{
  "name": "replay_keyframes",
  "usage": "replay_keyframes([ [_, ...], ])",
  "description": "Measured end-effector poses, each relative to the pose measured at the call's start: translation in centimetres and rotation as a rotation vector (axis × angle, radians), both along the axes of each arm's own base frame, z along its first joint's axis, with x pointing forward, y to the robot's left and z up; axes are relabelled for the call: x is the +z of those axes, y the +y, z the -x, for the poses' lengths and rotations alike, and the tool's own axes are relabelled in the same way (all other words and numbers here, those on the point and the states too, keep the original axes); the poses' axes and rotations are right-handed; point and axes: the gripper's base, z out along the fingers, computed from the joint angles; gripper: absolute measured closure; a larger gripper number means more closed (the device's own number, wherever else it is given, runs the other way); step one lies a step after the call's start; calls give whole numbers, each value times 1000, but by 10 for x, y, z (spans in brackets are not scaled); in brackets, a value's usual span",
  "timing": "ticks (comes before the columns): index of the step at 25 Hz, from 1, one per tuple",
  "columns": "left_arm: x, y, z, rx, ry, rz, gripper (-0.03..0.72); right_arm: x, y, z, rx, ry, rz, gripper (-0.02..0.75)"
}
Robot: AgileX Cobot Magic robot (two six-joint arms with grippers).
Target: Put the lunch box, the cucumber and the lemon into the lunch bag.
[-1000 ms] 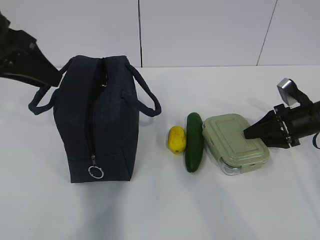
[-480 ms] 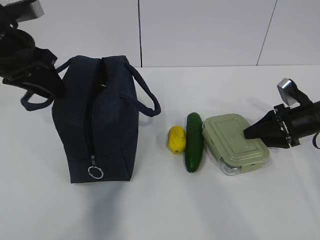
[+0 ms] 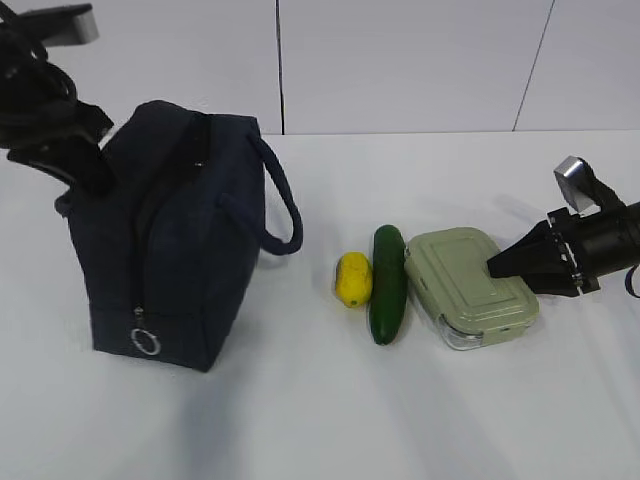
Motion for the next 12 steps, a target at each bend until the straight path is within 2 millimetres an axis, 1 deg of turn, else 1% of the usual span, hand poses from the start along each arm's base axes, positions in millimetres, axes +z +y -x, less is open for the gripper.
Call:
replay_keyframes([
  [5,35,6,-5,-17,-34,-85,670,0,0,0,-2,0,-1,365],
  [7,43,7,-7,-13,-56,-100,671,0,0,0,-2,0,-1,365],
  [9,45,4,-8,-21,-68,-108,672,0,0,0,-2,0,-1,365],
  [12,34,-3,-12,-38,-37,-113,672,0,0,0,-3,-1,-3,365],
])
